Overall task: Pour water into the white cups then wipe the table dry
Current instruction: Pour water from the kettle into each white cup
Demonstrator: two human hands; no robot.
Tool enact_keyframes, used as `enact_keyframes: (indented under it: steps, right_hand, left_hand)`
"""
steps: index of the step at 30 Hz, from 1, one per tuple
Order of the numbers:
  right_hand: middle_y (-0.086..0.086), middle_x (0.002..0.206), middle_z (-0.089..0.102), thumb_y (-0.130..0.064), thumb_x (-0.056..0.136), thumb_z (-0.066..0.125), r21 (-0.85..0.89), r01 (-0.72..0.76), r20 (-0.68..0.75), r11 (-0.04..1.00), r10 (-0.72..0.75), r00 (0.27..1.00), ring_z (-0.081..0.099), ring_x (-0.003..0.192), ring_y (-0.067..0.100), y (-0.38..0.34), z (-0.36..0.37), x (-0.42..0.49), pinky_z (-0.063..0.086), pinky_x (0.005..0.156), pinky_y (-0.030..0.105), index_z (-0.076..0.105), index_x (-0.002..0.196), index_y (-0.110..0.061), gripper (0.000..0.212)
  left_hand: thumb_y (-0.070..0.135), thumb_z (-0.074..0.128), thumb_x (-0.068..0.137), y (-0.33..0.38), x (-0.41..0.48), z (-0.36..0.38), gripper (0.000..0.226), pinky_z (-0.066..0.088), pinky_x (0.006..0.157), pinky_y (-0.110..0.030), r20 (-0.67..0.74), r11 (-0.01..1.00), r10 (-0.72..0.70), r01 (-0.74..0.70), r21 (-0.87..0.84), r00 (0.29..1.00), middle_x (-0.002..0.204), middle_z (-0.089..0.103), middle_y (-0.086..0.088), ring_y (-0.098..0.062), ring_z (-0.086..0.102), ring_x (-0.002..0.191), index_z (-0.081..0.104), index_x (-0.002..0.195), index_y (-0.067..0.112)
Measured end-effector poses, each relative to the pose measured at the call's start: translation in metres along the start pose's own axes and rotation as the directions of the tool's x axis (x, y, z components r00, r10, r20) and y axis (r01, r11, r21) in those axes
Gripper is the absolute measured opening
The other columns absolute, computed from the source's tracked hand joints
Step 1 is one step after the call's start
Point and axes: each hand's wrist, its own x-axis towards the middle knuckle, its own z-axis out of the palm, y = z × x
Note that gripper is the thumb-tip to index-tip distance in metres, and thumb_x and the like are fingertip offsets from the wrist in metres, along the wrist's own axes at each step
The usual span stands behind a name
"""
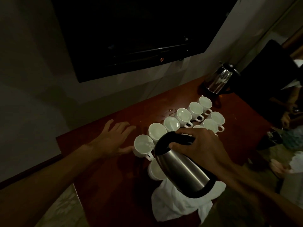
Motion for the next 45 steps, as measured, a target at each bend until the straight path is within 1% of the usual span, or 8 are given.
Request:
enact_keyframes:
  steps: [5, 12, 18, 21, 23, 26, 37, 45]
  right_hand:
    - [-0.040, 0.067, 0.055, -0.062, 0.078, 0.070, 0.015, -0.028, 0.048, 0.999, 0.028, 0.998, 0.058, 0.083, -0.019, 0.003, 0.004, 0.009, 0.035, 0.059, 0.007, 0.065, 0.091, -0.051, 0.018]
    - [-0.043, 0.069, 0.057, -0.075, 0.068, 0.059, 0.020, -0.056, 0.076, 0.998, 0.054, 0.996, 0.055, 0.084, -0.022, 0.003, 0.006, 0.016, 0.040, 0.061, 0.013, 0.055, 0.075, -0.066, 0.012]
    - [-0.034, 0.069, 0.057, -0.058, 0.078, 0.073, -0.032, -0.082, 0.098, 0.996, 0.084, 0.992, 0.053, 0.080, -0.025, -0.003, 0.005, 0.017, 0.034, 0.057, 0.006, 0.058, 0.078, -0.055, 0.015]
    - [-0.020, 0.082, 0.068, -0.049, 0.083, 0.074, -0.084, -0.098, 0.114, 0.992, 0.107, 0.988, 0.060, 0.072, -0.008, -0.005, 0.006, 0.020, 0.034, 0.052, 0.004, 0.070, 0.094, -0.039, 0.016]
    - [-0.015, 0.087, 0.069, -0.047, 0.084, 0.074, -0.117, -0.103, 0.120, 0.988, 0.117, 0.986, 0.058, 0.071, -0.006, -0.007, 0.006, 0.022, 0.033, 0.051, 0.004, 0.072, 0.102, -0.031, 0.024]
    - [-0.018, 0.083, 0.063, -0.047, 0.085, 0.073, -0.096, -0.098, 0.136, 0.991, 0.110, 0.984, 0.054, 0.069, -0.012, -0.009, 0.005, 0.022, 0.035, 0.050, 0.003, 0.070, 0.105, -0.034, 0.024]
    - [-0.020, 0.083, 0.068, -0.048, 0.084, 0.073, -0.051, -0.058, 0.176, 0.997, 0.066, 0.982, 0.062, 0.075, -0.008, -0.007, 0.009, 0.033, 0.041, 0.065, 0.009, 0.071, 0.095, -0.037, 0.015]
    - [-0.036, 0.072, 0.061, -0.053, 0.080, 0.074, -0.012, -0.038, 0.177, 0.999, 0.040, 0.983, 0.055, 0.082, -0.024, 0.002, 0.013, 0.042, 0.038, 0.061, 0.006, 0.066, 0.089, -0.047, 0.013]
  left_hand:
    - [0.075, 0.034, 0.091, 0.001, -0.005, 0.008, 0.087, -0.003, 0.121, -0.055, 0.031, 1.000, -0.012, 0.012, -0.007, 0.999, 0.162, 0.014, -0.004, -0.018, 0.011, 0.150, 0.006, 0.158, 0.028]
    - [0.074, 0.035, 0.092, -0.001, -0.006, 0.012, 0.085, -0.004, 0.120, -0.054, 0.054, 1.000, -0.008, 0.009, -0.016, 0.999, 0.161, 0.014, -0.004, -0.020, 0.011, 0.149, 0.006, 0.158, 0.028]
    - [0.075, 0.033, 0.091, -0.003, -0.004, 0.019, 0.086, -0.006, 0.119, -0.053, 0.043, 1.000, -0.001, 0.002, -0.026, 0.999, 0.162, 0.014, -0.004, -0.019, 0.010, 0.150, 0.006, 0.158, 0.028]
    - [0.076, 0.033, 0.090, -0.004, -0.003, 0.020, 0.087, -0.004, 0.120, -0.054, 0.043, 1.000, 0.005, -0.004, -0.021, 0.999, 0.162, 0.014, -0.004, -0.020, 0.011, 0.150, 0.006, 0.158, 0.029]
    - [0.076, 0.033, 0.090, -0.005, -0.003, 0.019, 0.086, -0.005, 0.120, -0.054, 0.042, 1.000, 0.010, -0.009, -0.023, 0.999, 0.162, 0.014, -0.003, -0.019, 0.011, 0.150, 0.006, 0.158, 0.029]
    - [0.075, 0.032, 0.091, -0.006, -0.003, 0.019, 0.086, -0.005, 0.120, -0.053, 0.037, 1.000, 0.009, -0.008, -0.017, 0.999, 0.162, 0.014, -0.003, -0.019, 0.011, 0.150, 0.006, 0.158, 0.028]
    - [0.073, 0.035, 0.092, -0.007, -0.004, 0.016, 0.085, -0.005, 0.120, -0.053, 0.058, 0.999, -0.008, 0.010, -0.034, 0.998, 0.162, 0.013, -0.004, -0.020, 0.009, 0.150, 0.006, 0.157, 0.028]
    - [0.072, 0.036, 0.093, -0.009, -0.007, 0.017, 0.085, -0.001, 0.122, -0.055, 0.097, 0.999, -0.024, 0.028, -0.037, 0.995, 0.163, 0.010, -0.003, -0.021, 0.007, 0.151, 0.007, 0.158, 0.026]
